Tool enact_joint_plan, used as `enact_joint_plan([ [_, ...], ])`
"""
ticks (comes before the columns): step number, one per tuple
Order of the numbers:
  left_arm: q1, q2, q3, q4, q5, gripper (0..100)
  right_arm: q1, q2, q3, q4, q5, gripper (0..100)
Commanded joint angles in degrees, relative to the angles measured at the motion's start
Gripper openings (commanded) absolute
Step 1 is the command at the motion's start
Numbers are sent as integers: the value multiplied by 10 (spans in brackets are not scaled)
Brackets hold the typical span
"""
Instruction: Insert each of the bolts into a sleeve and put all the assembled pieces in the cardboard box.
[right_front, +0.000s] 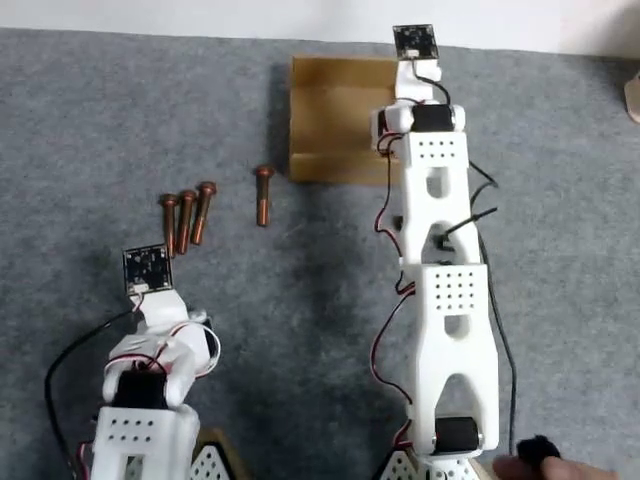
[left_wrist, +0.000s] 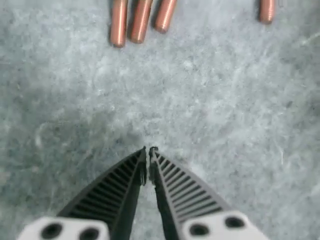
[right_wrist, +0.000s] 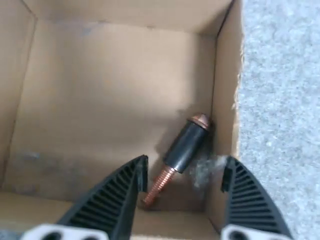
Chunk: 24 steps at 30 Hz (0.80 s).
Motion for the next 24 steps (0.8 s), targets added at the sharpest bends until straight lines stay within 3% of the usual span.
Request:
enact_joint_plan([
  [1, 0, -41, 14, 48, -4, 43, 0, -29, -35, 7, -4, 232],
  [5, 0, -80, 14, 106, -4, 43, 1, -67, -42, 18, -4, 232],
  [11, 0, -131, 10, 195, -4, 43, -2, -145, -41, 162, -52, 232],
  [16, 0, -154, 9, 213, -4, 43, 0, -175, -41, 260, -63, 232],
  [20, 0, -155, 9, 213, -4, 43, 14, -180, -11, 278, -51, 231],
  [24, 0, -155, 9, 213, -4, 43, 30, -192, 70, 278, 14, 231],
])
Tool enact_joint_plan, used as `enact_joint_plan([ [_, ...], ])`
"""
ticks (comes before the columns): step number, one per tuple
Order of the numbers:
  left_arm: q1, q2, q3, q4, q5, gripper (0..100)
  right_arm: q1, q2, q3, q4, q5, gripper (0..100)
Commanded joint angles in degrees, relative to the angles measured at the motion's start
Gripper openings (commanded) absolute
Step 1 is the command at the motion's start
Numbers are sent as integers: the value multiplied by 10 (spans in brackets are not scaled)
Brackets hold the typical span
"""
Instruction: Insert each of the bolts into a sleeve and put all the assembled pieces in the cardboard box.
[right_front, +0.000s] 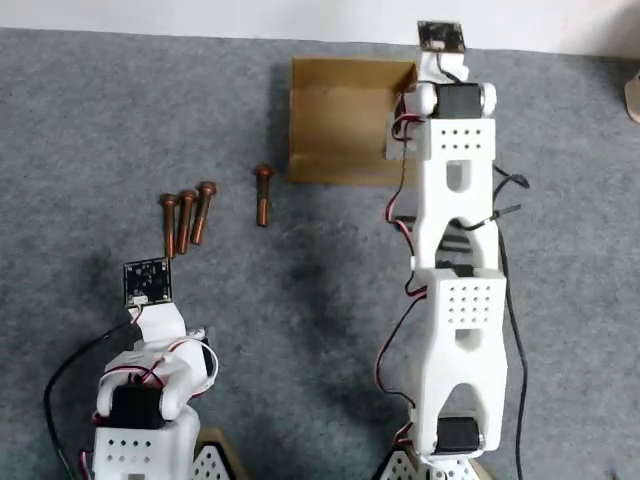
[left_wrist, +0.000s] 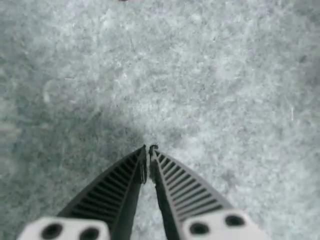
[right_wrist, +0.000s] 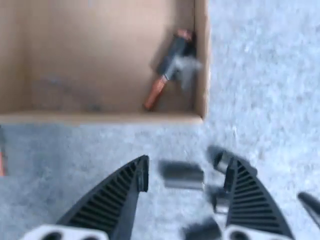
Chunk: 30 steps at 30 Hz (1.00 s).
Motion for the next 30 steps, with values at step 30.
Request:
enact_joint_plan([
  [30, 3, -8, 9, 5, -4, 43, 60, -228, 426, 7, 793, 235],
])
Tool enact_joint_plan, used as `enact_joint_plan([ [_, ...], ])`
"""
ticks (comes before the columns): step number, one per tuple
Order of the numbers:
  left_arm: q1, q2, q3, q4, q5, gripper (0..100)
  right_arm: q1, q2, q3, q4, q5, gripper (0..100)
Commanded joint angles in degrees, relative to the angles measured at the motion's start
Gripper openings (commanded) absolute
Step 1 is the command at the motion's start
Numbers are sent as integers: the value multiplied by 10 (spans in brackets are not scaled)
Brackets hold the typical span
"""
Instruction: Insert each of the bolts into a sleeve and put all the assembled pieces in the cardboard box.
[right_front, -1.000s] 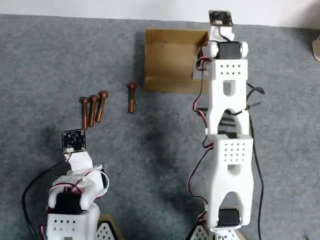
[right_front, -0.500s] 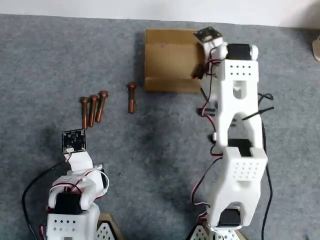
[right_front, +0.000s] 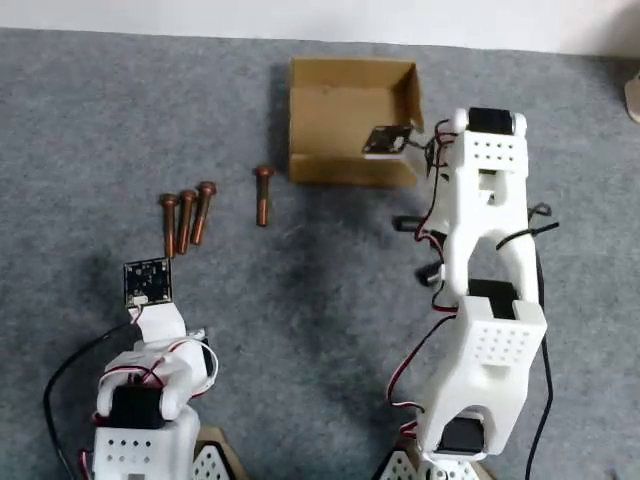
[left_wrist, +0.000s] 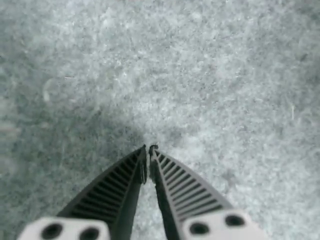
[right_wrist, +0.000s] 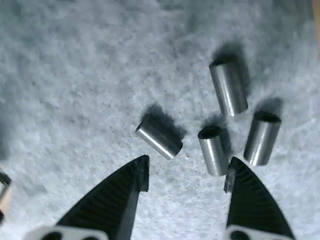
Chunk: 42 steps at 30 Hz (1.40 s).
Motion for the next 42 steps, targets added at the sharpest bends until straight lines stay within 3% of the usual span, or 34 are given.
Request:
enact_joint_plan([
  [1, 3, -8, 9, 4, -4, 43, -1, -17, -2, 4, 53, 235],
  [12, 3, -8, 9, 4, -4, 43, -34, 162, -84, -60, 79, 235],
  [24, 3, -8, 9, 4, -4, 44, -76, 209, -283, 8, 33, 235],
  [42, 3, -8, 9, 4, -4, 45, -102, 306, -261, 3, 62, 235],
])
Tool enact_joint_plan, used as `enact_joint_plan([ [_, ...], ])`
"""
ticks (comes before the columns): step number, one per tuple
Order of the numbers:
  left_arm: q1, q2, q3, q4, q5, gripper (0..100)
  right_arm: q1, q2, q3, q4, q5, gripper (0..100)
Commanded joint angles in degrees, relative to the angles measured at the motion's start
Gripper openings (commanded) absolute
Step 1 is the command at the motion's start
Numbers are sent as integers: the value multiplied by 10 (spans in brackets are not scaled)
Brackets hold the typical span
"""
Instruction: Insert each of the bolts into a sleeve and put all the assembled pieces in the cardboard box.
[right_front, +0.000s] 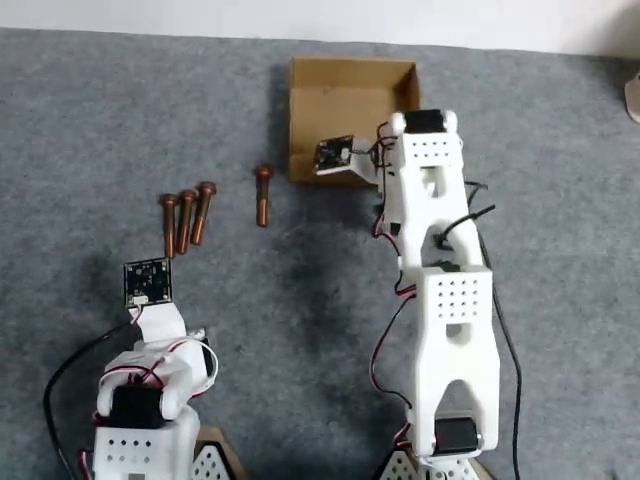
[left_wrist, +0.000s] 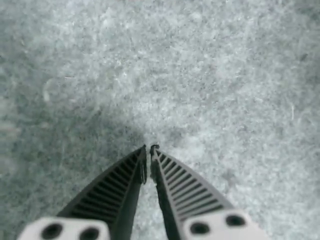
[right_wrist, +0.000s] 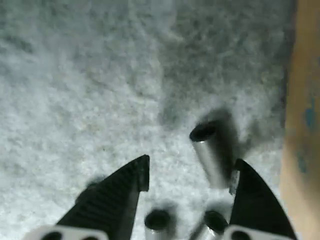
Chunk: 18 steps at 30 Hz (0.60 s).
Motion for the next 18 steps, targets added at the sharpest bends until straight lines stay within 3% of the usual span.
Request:
enact_joint_plan([
  [1, 3, -8, 9, 4, -4, 45, -7, 32, 4, 6, 10, 235],
  [7, 2, -8, 9, 4, -4, 45, 6, 77, 4, 8, -23, 204],
  [10, 2, -9, 9, 3, -4, 45, 6, 81, 4, 7, -83, 6],
  [18, 2, -9, 9, 2, -4, 45, 40, 40, 4, 10, -209, 4],
])
